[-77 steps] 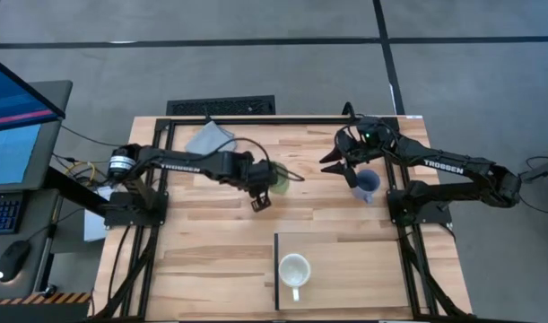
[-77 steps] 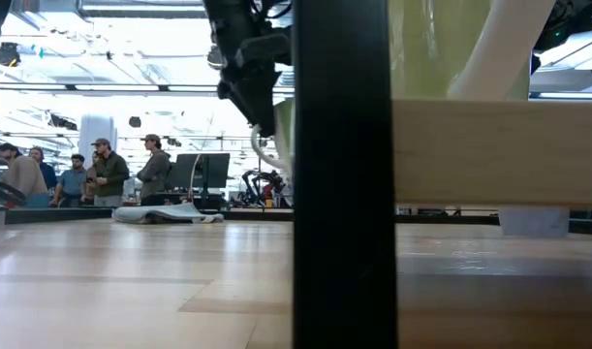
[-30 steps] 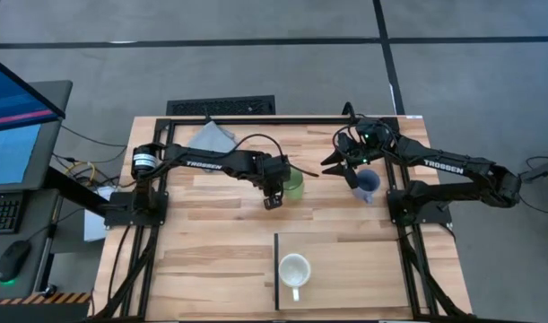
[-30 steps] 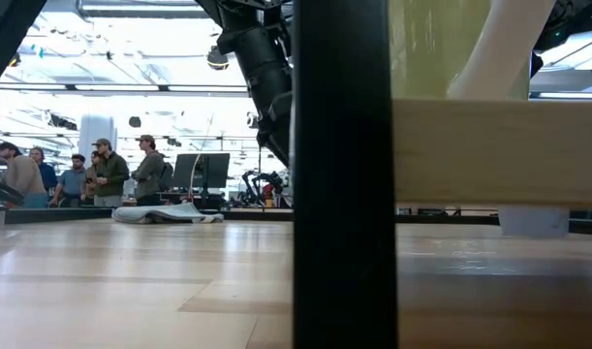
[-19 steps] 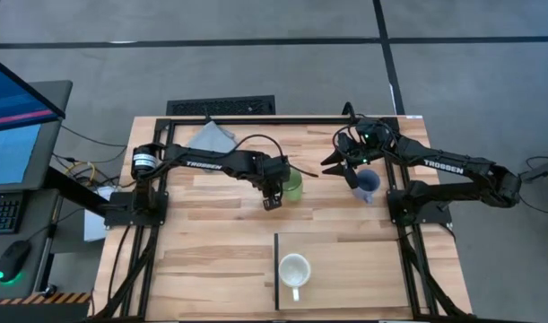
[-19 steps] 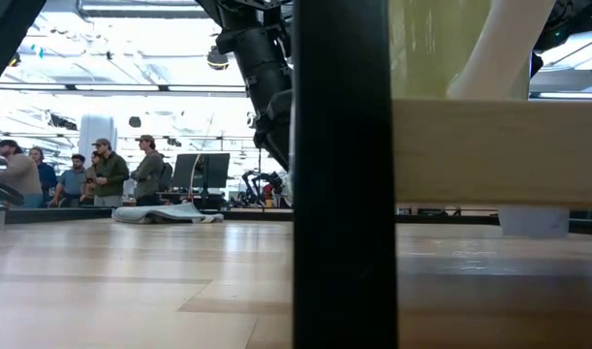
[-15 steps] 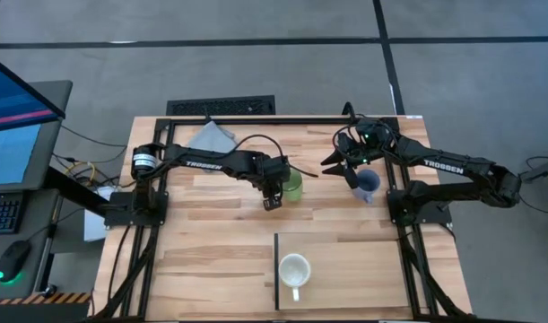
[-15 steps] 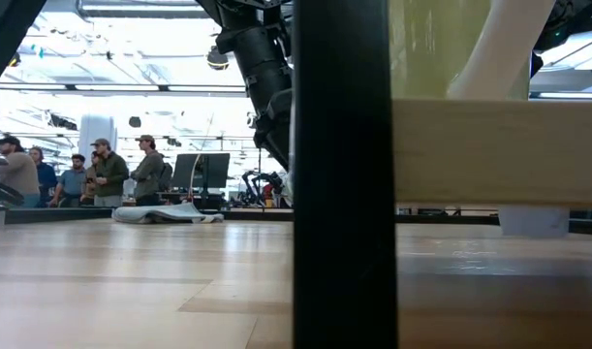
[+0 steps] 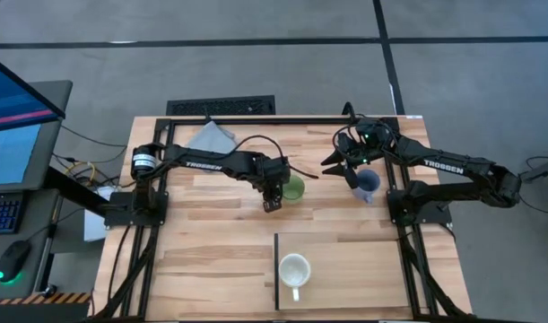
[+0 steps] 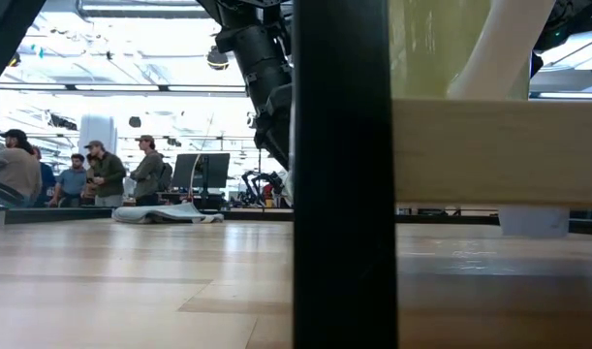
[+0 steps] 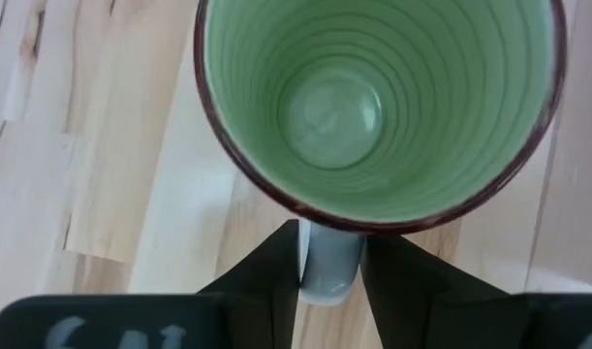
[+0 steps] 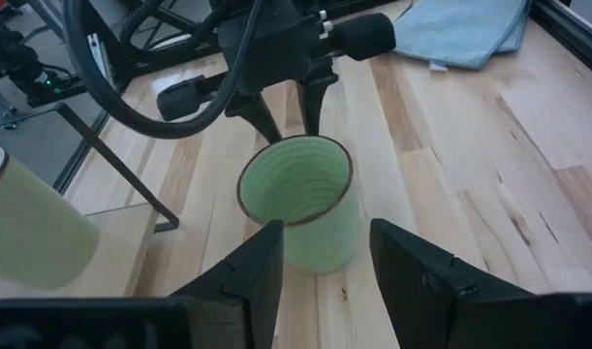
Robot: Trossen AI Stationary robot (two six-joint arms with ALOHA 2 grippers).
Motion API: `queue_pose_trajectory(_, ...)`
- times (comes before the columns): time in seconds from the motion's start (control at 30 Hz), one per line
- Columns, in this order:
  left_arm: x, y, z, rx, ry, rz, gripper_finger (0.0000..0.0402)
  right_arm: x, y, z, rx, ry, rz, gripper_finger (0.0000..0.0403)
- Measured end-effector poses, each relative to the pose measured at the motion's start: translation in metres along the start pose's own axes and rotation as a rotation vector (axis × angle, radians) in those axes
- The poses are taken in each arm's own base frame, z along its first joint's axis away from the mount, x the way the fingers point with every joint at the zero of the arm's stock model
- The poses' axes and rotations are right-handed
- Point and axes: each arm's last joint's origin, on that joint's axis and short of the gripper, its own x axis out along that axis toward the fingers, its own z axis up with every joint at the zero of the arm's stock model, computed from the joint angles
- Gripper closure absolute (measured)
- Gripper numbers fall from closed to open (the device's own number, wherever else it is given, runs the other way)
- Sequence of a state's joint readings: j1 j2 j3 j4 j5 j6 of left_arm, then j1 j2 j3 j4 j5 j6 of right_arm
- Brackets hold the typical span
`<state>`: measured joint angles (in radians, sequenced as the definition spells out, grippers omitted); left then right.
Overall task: Stack small to large cups/mugs on shelf
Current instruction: Put the green cup on the table
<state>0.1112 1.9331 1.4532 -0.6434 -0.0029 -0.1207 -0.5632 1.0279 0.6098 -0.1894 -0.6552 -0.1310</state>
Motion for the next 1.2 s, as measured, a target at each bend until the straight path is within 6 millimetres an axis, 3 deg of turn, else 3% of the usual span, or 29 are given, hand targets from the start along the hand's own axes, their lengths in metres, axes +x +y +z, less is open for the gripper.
queue_pose_trajectory(0.73, -0.0003, 0.0, 0.0, -0.025, 0.002, -0.004, 0.0295, 0.0, 0.0003, -0.0018, 0.004, 0.016, 0.002, 0.0225)
queue_pose_trajectory(0.93, -0.0004, -0.002, -0.0002, -0.046, 0.012, -0.08, 0.0239, 0.0, 0.0003, -0.0018, 0.004, 0.016, 0.003, 0.0225)
queue_pose_trajectory(1.2, -0.0004, -0.0015, -0.0002, -0.043, 0.009, -0.056, 0.0159, 0.0, 0.0003, -0.0018, 0.004, 0.016, 0.003, 0.0225)
